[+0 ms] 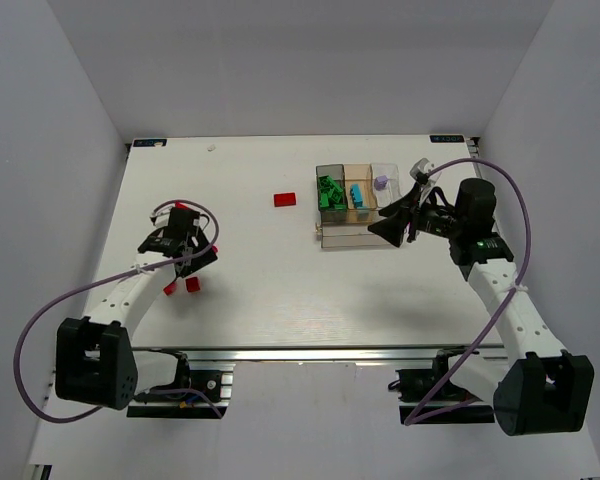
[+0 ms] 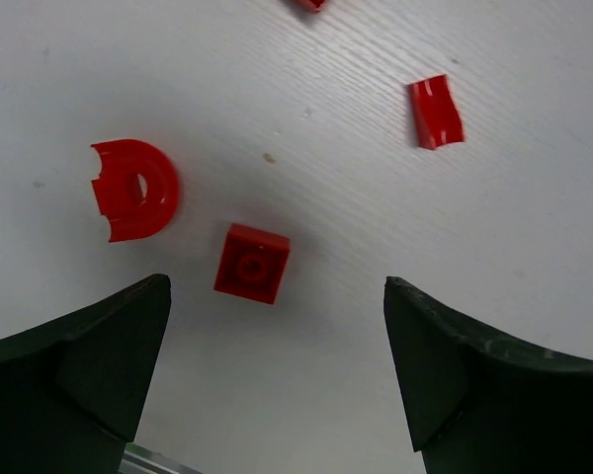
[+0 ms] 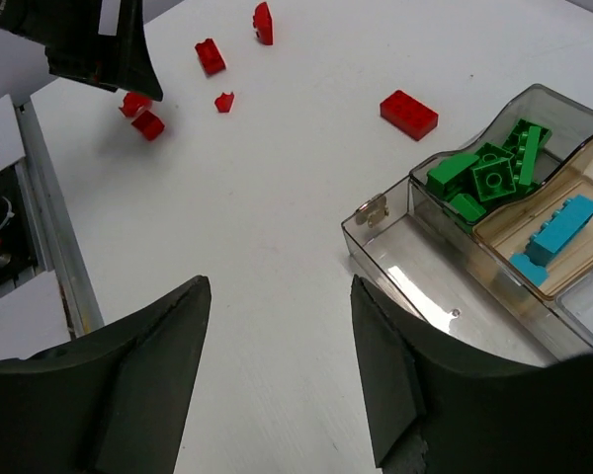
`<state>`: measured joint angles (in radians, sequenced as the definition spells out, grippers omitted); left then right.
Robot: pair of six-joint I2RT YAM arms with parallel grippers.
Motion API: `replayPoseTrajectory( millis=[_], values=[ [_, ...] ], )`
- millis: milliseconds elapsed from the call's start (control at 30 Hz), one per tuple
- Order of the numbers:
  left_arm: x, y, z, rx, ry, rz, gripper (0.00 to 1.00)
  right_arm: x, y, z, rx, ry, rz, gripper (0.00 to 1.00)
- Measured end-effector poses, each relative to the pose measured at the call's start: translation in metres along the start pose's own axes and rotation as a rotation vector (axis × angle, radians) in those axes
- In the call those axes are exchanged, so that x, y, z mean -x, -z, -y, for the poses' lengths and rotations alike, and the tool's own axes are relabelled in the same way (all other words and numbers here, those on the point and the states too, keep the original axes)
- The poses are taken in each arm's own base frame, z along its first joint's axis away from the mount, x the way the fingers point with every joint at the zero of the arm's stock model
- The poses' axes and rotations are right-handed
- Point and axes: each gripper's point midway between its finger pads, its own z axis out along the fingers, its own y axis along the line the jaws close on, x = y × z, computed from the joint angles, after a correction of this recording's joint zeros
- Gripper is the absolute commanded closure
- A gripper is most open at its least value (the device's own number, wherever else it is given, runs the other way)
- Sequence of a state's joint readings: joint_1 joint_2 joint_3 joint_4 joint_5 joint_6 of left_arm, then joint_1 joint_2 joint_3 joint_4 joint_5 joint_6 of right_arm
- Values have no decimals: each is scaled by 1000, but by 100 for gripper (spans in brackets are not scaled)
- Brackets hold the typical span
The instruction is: Sort the legos into containers by color
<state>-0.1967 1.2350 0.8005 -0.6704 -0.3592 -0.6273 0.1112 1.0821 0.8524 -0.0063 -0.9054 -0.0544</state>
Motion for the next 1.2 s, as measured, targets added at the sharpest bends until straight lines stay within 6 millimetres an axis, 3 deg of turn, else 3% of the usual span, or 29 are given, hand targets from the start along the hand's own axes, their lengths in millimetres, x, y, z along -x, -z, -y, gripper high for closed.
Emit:
replayPoseTrajectory(
  millis=[133,367,833,867,1033,1133,1200],
  values=[
    [-3,-10,-15,33,46,-50,3,-1,2,-3,8,-7,-4,35],
    [-35,-34,-21,43,17,-212,15,9,13,-20,23,50,38,35],
    [-42,-42,-14,-13,-25,-264,93,7,19,-16,16,50,46,36],
    [-43,-42,-11,-30,-29,-269,100,7,19,-16,14,49,46,37],
    [-42,-23,27,-252,-56,-284,100,6,20,-15,18,63,47,43],
    [-28,10,67,-475,-80,-232,100,3,20,-18,42,75,39,62],
    [-15,36,97,-618,-109,-196,100,-1,20,-18,51,76,26,85]
  ],
)
